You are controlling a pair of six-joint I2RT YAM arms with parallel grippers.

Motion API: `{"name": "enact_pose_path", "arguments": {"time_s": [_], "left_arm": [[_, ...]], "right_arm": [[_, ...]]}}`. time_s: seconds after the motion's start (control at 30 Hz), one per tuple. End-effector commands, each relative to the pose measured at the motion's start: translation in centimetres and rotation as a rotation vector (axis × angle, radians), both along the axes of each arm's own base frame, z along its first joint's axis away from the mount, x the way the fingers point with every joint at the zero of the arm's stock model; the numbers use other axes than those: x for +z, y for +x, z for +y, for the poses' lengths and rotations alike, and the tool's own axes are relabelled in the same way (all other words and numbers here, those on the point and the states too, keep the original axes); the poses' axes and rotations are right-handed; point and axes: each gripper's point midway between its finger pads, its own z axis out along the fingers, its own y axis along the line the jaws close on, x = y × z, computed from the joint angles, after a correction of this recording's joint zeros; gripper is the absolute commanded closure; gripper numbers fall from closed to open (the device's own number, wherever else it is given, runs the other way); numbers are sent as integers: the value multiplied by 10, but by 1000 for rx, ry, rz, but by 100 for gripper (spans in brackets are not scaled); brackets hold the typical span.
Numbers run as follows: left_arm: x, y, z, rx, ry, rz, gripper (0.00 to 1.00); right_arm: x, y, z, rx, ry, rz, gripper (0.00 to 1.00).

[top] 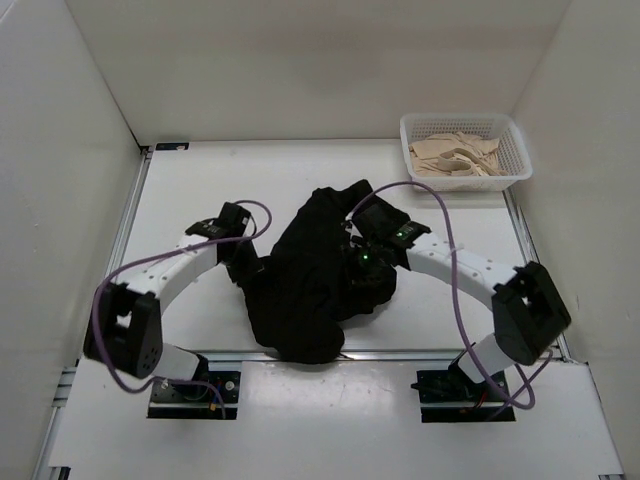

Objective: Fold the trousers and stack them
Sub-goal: Flatten the trousers out

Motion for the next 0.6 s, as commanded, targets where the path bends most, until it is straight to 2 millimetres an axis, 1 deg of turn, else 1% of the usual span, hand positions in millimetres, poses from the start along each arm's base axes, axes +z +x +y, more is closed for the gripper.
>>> {"name": "enact_pose_path", "arguments": {"time_s": [0.0, 0.03, 0.07, 0.1, 0.13, 0.17, 0.2, 0.23, 0.27, 0.3, 0.33, 0.37, 0.4, 0.43, 0.47, 0.5, 0.53, 0.57], "left_arm": [[37, 43, -24, -105, -50, -165, 86], [44, 49, -25, -117, -49, -180, 90], [57, 59, -22, -116, -41, -214, 90], [67, 62, -14, -120, -13, -221, 90], [102, 84, -10, -103, 5, -306, 90], [122, 92, -5, -97, 15, -345, 90], [145, 99, -2, -93, 12, -388, 90], [194, 109, 3, -91, 23, -485, 90], [219, 111, 5, -79, 23, -534, 90], [243, 112, 7, -83, 28, -585, 90], [288, 111, 10, -73, 20, -682, 90], [316, 106, 12, -73, 7, -757, 90], [338, 101, 13, -66, -7, -814, 90], [368, 91, 15, -72, -28, -895, 90], [393, 78, 16, -73, -58, -974, 90], [403, 72, 15, -83, -80, -1007, 90], [413, 64, 13, -97, -104, -1039, 90], [421, 51, 8, -130, -141, -1059, 90]], "right_arm": [[27, 21, 36, 35, 114, -49, 83], [36, 30, 37, 22, 113, -81, 95], [43, 43, 35, 5, 98, -116, 100], [75, 69, 32, -18, 121, -197, 100], [92, 86, 29, -34, 134, -234, 100], [116, 109, 18, -77, 154, -286, 100], [134, 120, 14, -77, 157, -324, 100], [184, 139, 17, -85, 215, -430, 100], [211, 149, 9, -100, 235, -487, 100], [228, 149, 10, -73, 244, -523, 100], [270, 151, 10, -65, 291, -616, 100], [286, 149, 9, -54, 301, -656, 100], [303, 143, 6, -36, 319, -694, 100], [320, 140, 1, -42, 327, -745, 100], [328, 139, -6, -58, 315, -778, 100], [344, 132, -17, -90, 317, -831, 100], [347, 131, -26, -123, 300, -857, 100], [335, 133, -35, -160, 255, -854, 100]]}}
